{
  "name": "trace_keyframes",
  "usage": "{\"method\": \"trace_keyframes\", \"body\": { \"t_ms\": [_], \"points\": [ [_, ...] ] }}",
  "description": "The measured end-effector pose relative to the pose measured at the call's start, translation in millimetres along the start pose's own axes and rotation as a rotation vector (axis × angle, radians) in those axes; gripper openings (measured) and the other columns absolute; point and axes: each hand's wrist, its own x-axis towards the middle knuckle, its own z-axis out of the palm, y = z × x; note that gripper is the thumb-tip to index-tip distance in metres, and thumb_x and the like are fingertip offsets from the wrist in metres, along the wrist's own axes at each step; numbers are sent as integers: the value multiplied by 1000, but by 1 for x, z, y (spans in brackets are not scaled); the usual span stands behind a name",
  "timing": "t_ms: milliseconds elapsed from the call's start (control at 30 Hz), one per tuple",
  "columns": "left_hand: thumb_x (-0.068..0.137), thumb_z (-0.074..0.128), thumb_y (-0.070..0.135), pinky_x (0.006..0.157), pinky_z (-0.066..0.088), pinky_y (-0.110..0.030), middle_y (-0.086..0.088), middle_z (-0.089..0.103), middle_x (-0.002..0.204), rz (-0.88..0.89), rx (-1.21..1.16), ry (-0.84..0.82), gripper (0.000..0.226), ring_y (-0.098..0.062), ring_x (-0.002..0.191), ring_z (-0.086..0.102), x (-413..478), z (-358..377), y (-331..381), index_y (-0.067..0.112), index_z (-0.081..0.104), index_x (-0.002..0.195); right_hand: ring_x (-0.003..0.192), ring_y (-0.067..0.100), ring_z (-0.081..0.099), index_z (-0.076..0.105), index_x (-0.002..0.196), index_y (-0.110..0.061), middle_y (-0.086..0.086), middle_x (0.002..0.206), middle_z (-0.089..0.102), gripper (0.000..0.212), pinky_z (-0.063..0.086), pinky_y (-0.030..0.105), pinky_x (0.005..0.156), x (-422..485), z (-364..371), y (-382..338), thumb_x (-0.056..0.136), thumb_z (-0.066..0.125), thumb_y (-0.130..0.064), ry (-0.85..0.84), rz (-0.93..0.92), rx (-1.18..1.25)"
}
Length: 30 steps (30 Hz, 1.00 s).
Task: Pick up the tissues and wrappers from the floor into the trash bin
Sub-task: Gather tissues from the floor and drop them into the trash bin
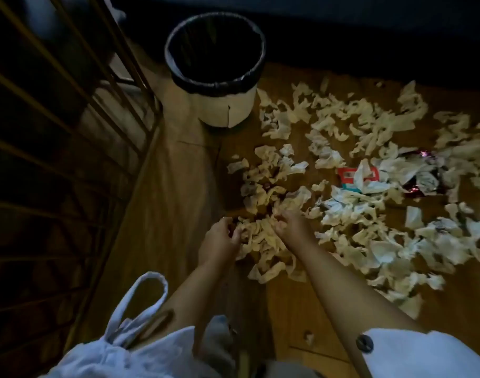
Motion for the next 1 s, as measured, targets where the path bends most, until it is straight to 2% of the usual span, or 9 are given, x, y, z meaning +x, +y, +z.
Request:
{"method": "trace_keyframes", "body": {
  "t_ms": [133,233,367,467,533,600,733,900,1000],
  "points": [
    [95,48,26,80,40,-25,-11,60,118,-123,-282,219,34,-24,109,57,72,68,-52,7,53,123,102,22,59,59,118,-17,7,116,61,30,48,31,79,54,70,63,90,55,-25,-57,64,-155],
    [93,53,15,88,42,-29,-20,56,123,-191,-465,357,35,-32,112,55,114,113,-87,-2,52,124,111,27,55,54,124,-19,9,126,53,39,45,30,81,94,107,101,87,56,-32,-43,-89,-295],
    [85,60,4,82,44,-27,-18,54,126,-158,-360,288,42,-30,111,57,135,145,-121,-1,51,126,127,33,43,33,142,-21,12,146,31,64,41,37,102,126,132,123,85,61,-30,-93,-207,-341],
    [80,68,7,90,47,-34,-19,51,131,-203,-319,246,54,-31,115,55,142,150,-133,2,47,129,121,31,50,51,129,-10,15,133,50,40,42,32,97,129,145,128,89,53,-14,-133,-134,-321],
    [79,71,12,94,45,-38,-21,46,135,-324,-388,223,63,-33,121,51,147,152,-134,0,40,133,112,30,56,63,111,-8,14,118,60,26,43,30,89,123,142,130,87,51,-9,-100,-139,-256],
    [77,74,17,99,41,-40,-24,41,139,-457,-446,225,73,-36,127,45,152,154,-131,-4,35,135,104,24,59,67,105,-6,12,110,64,22,43,26,83,120,130,129,87,56,-11,-43,-180,-132],
    [67,82,21,99,45,-46,-25,50,131,-528,-431,314,74,-39,120,51,166,162,-129,-5,42,124,78,1,52,70,97,-8,-11,84,57,15,39,4,66,108,93,126,84,66,-15,95,-129,260],
    [83,68,17,93,44,-42,-23,56,123,-501,-367,352,52,-39,115,55,169,166,-117,-5,42,123,92,23,61,65,86,-16,2,92,64,7,50,37,83,105,64,156,81,69,-19,231,73,622],
    [93,54,22,86,46,-35,-15,61,108,-401,-406,384,29,-33,103,59,168,166,-117,0,53,111,96,21,62,63,95,-16,9,105,66,15,52,43,91,107,58,169,82,68,-19,370,148,743]
  ]
}}
